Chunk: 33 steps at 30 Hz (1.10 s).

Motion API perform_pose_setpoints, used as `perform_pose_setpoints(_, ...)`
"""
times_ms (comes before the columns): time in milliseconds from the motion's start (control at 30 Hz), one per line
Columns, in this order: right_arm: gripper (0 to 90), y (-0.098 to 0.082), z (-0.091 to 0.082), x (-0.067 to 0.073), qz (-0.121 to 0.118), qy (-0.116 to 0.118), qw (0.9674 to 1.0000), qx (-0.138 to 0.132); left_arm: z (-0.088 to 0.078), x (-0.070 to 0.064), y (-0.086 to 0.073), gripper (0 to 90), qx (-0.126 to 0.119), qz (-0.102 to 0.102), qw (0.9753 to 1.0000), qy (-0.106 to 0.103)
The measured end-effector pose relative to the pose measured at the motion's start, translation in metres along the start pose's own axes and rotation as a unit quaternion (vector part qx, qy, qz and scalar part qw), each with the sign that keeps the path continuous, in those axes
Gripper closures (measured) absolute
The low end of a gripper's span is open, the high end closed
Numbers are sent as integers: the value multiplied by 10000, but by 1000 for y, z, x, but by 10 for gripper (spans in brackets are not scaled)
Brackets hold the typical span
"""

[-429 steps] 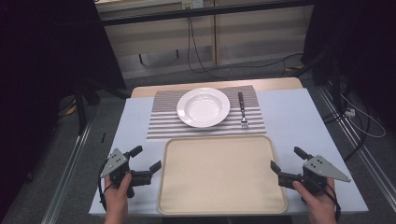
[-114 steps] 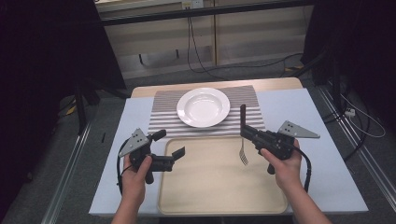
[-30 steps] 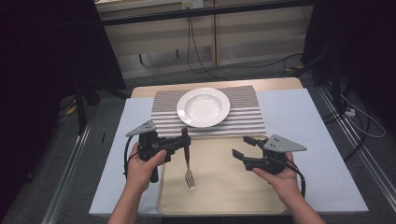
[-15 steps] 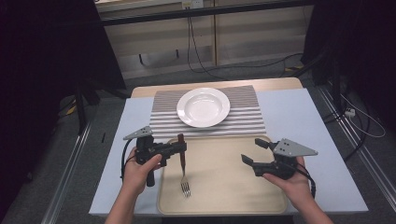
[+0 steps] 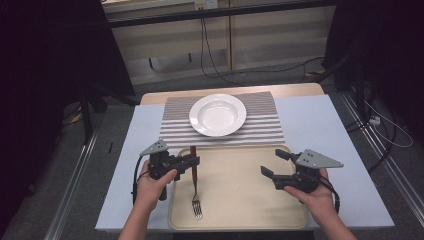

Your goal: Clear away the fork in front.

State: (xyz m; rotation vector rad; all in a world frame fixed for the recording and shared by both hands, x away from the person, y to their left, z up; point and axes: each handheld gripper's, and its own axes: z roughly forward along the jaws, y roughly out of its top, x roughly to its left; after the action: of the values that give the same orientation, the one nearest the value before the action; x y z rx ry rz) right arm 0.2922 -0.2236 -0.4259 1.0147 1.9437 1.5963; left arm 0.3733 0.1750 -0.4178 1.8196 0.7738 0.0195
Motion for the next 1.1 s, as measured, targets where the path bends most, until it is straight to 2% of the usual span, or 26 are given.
perform_pose_setpoints(133, 199, -1, -2, -1, 1, -29, 10000, -10, 3, 2, -4, 699, 159, 111, 9998, 95)
perform_pose_setpoints(233, 198, -1, -2, -2, 27, -34, 10000, -17, 3, 3, -5, 697, 146, 149, 9997, 124)
perform_pose_setpoints(600, 199, 0, -4, -4, 63, 4, 10000, -77, 1, 17, -15, 658, 224, 3, 9991, 360)
perform_pose_setpoints(933, 200, -1, -5, -6, 84, -14, 9999, -65, -1, 23, -22, 628, 411, 90, 9977, 539)
perform_pose_setpoints(1100, 201, -1, -6, -7, 84, -13, 9999, -69, -2, 25, -25, 616, 457, 61, 9970, 620)
